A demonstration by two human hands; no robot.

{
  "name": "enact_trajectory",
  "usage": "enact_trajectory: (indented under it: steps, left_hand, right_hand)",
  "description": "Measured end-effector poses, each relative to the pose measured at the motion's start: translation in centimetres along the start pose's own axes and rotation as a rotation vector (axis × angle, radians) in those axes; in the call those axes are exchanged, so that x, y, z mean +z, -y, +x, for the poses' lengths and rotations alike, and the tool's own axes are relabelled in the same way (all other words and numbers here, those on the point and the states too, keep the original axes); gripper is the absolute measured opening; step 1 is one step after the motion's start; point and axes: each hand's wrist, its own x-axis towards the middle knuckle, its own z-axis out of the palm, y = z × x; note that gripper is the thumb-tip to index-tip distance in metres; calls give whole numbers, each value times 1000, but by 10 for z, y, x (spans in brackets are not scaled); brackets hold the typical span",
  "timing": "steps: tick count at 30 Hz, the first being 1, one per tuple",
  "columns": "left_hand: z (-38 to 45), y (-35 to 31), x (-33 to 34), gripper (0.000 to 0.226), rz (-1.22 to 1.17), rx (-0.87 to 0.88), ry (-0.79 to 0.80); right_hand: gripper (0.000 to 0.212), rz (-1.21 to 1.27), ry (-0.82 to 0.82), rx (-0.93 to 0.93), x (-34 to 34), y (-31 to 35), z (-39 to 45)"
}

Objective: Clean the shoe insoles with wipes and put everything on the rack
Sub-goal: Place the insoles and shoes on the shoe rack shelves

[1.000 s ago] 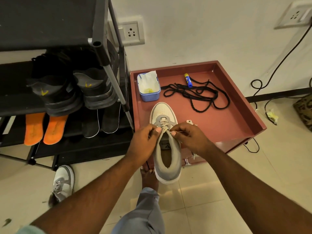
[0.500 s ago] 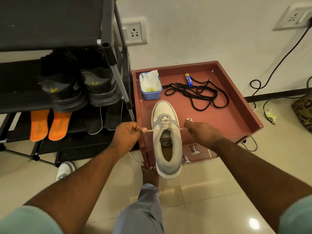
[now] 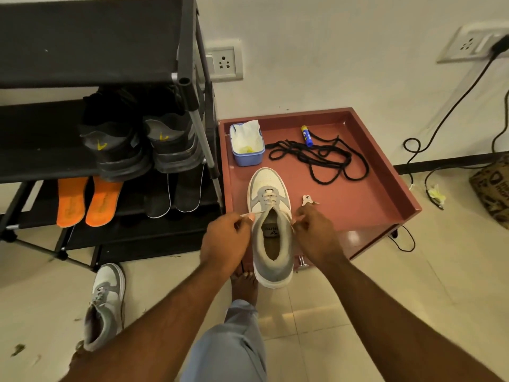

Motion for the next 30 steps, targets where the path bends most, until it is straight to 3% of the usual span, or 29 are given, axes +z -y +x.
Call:
enact_trajectory:
  steps: [3,6,9,14,17,21,25,30]
  left_hand:
    - [11,-15,5,41,-306,-480,138]
    - [22,-25,10,30,-579,-633,154]
    - [33,-36,10,12,-816,-565,162]
    - [33,-61,-5,14,-783,-395,171]
    - [31,-77,-20,17,-782,-333,147]
    - [24,-104,-48,21,-766,-221,149]
    - [5,-137,-80,29,-722,-12,150]
    - [-33,-157,-105,53,-445,248,191]
  right_hand:
    - [25,177,69,205,7,3,0]
    - [21,379,138,319,11,8,6]
    - [17,334,126,251,5,19,15]
    - [26,242,369,277,-23,41,21]
    - [35,222,410,249,-47,59,24]
    - [6,568,457,155,-80,95,21]
    - [18,804,529,76,-108,139,6]
    - [38,705,442,200,-119,162,-13]
